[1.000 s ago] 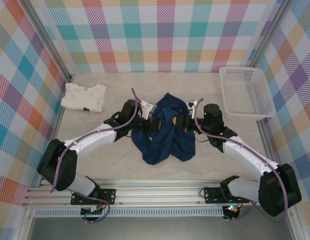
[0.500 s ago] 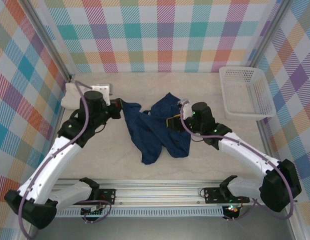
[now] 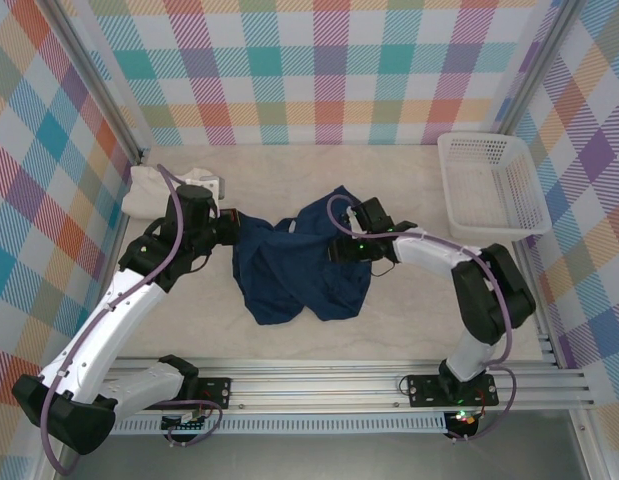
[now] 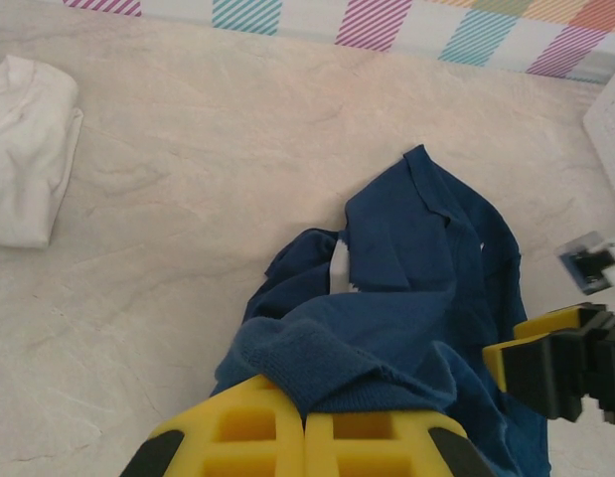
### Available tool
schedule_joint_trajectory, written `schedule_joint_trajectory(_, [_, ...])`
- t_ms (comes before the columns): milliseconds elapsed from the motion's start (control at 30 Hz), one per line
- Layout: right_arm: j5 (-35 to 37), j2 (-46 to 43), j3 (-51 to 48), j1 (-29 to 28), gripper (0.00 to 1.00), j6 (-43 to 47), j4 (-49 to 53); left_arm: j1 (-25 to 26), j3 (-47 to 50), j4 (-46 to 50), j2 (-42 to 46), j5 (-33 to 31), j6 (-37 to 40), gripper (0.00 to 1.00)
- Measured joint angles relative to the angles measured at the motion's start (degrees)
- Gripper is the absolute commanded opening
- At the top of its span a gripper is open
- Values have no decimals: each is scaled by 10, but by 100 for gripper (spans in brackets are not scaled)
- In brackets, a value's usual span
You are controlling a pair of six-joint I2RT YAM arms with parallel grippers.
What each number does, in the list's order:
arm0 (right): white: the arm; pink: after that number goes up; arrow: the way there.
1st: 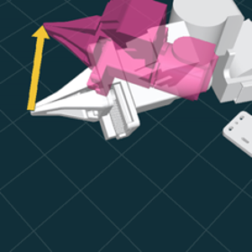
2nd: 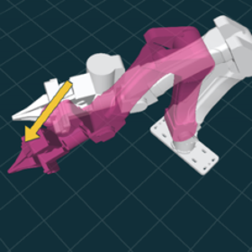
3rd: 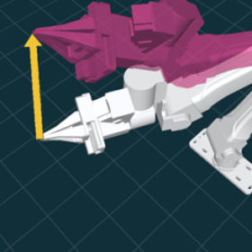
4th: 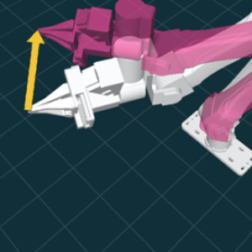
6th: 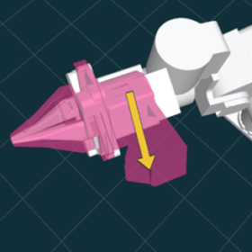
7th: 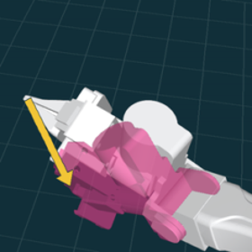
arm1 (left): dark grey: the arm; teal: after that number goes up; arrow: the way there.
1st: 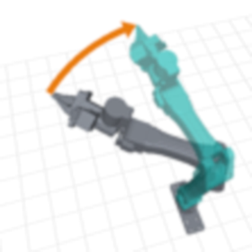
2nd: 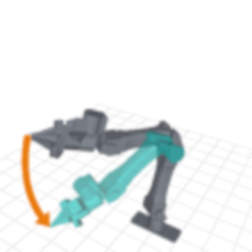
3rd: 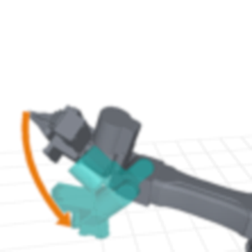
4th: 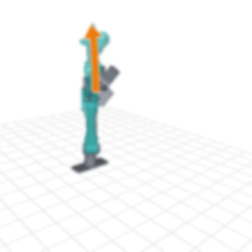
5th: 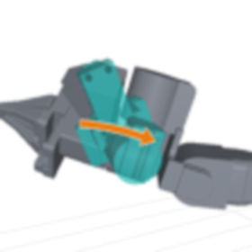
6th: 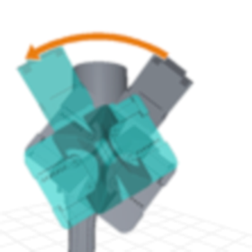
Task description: Fold the inside-out t-shirt
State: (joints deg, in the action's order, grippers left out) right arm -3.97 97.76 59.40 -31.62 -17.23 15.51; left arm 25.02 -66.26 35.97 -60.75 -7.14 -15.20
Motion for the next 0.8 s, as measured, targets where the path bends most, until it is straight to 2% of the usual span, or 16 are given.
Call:
schedule_joint_trajectory(67, [-2,12,0,-4,65,-5,3,0,0,0,0,0,0,0])
schedule_joint_trajectory(133, [-2,22,0,-6,56,-8,2,0,1,0,0,0,0,0])
schedule_joint_trajectory(367, [25,59,8,4,1,-2,-13,0,5,-1,2,-11,-3,0])
schedule_joint_trajectory(500, [51,-8,-20,36,0,11,-21,-13,7,0,10,-20,-12,0])
schedule_joint_trajectory(700, [97,-259,-45,88,0,40,-10,-73,-14,16,19,-2,-32,0])
schedule_joint_trajectory(800, [111,-327,-37,89,0,53,-3,-95,-44,28,18,15,-33,0])
